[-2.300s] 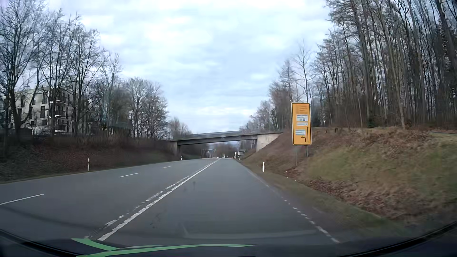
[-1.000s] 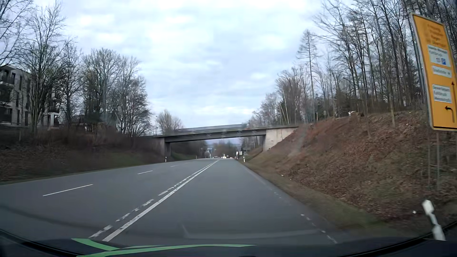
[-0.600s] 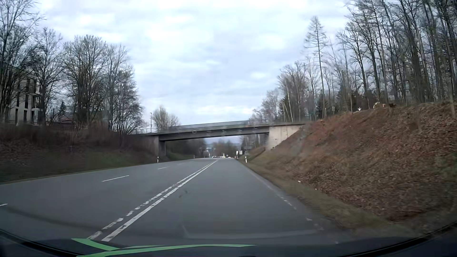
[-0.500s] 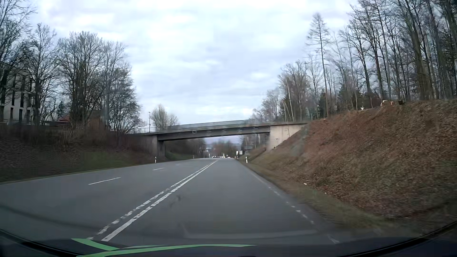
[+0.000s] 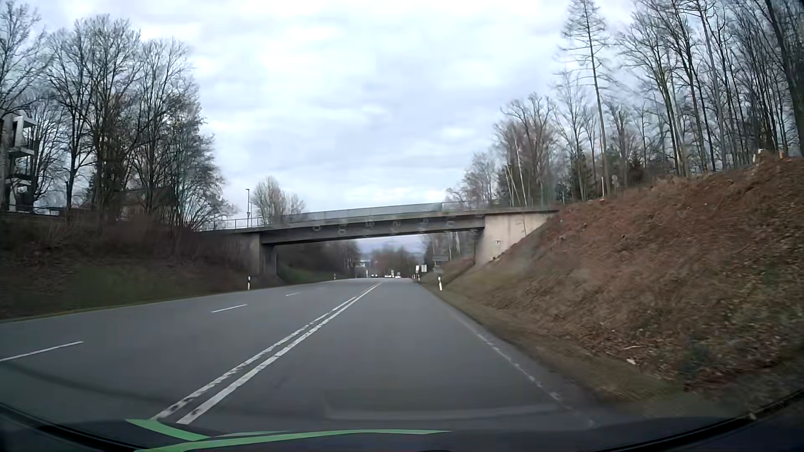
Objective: Follow the waypoints while adhering to traffic rules and regulations
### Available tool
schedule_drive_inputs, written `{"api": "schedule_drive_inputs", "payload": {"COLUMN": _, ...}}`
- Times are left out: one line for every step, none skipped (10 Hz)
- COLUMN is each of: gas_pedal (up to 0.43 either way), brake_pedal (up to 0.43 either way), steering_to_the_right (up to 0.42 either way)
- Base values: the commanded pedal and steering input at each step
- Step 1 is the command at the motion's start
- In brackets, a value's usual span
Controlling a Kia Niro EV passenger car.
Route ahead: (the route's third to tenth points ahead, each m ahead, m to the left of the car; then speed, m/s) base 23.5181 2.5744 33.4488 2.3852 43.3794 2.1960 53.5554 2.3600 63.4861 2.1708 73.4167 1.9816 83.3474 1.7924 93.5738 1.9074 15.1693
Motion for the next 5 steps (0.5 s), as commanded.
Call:
{"api": "schedule_drive_inputs", "payload": {"gas_pedal": 0.079, "brake_pedal": 0.0, "steering_to_the_right": 0.001}}
{"api": "schedule_drive_inputs", "payload": {"gas_pedal": 0.079, "brake_pedal": 0.0, "steering_to_the_right": 0.001}}
{"api": "schedule_drive_inputs", "payload": {"gas_pedal": 0.079, "brake_pedal": 0.0, "steering_to_the_right": 0.001}}
{"api": "schedule_drive_inputs", "payload": {"gas_pedal": 0.079, "brake_pedal": 0.0, "steering_to_the_right": 0.001}}
{"api": "schedule_drive_inputs", "payload": {"gas_pedal": 0.079, "brake_pedal": 0.0, "steering_to_the_right": 0.001}}
